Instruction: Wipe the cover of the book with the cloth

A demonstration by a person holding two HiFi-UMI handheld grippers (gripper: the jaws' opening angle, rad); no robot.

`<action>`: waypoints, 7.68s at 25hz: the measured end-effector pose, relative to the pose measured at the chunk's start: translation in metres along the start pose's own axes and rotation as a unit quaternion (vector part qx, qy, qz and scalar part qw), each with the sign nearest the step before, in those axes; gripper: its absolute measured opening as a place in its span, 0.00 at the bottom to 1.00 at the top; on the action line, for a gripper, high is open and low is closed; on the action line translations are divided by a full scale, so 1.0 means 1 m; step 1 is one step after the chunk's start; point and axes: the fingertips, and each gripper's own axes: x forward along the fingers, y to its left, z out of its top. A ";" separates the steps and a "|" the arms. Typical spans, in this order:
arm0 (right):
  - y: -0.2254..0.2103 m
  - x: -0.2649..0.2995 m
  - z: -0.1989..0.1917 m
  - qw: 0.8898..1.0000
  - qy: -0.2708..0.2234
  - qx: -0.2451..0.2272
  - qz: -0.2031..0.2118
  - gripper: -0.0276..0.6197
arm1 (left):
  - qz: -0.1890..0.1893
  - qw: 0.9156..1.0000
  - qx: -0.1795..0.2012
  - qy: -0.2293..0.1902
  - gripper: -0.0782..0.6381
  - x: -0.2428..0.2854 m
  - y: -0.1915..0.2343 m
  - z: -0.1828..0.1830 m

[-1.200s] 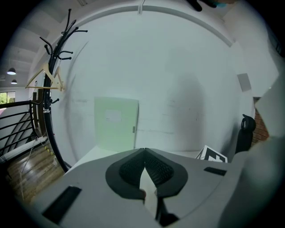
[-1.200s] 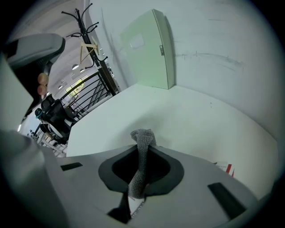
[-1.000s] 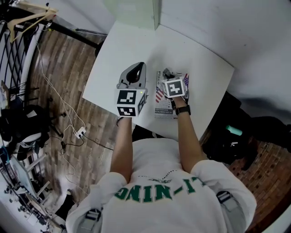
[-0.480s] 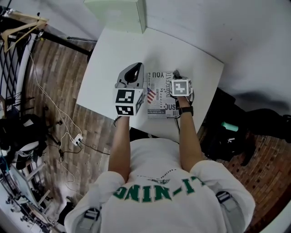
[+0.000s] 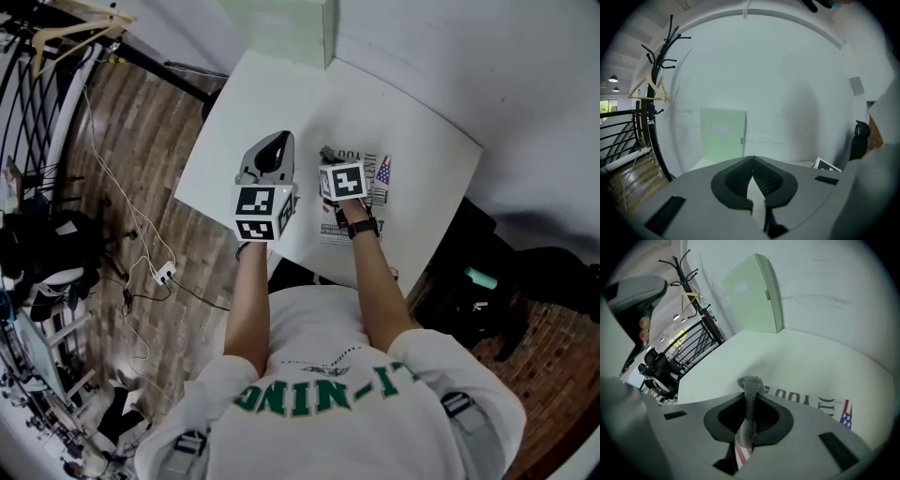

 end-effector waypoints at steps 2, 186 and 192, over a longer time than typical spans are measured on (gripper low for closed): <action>0.005 0.006 -0.008 1.000 0.011 -0.005 0.000 0.10 | 0.004 1.000 0.000 0.000 0.13 -0.002 0.002 -0.001; 0.023 -0.038 -0.120 0.996 0.036 0.066 0.047 0.10 | -0.026 0.995 -0.022 -0.091 0.13 -0.056 -0.023 0.043; -0.055 -0.074 -0.138 0.990 0.014 0.143 -0.007 0.10 | -0.048 0.995 -0.025 -0.088 0.13 -0.048 -0.040 0.042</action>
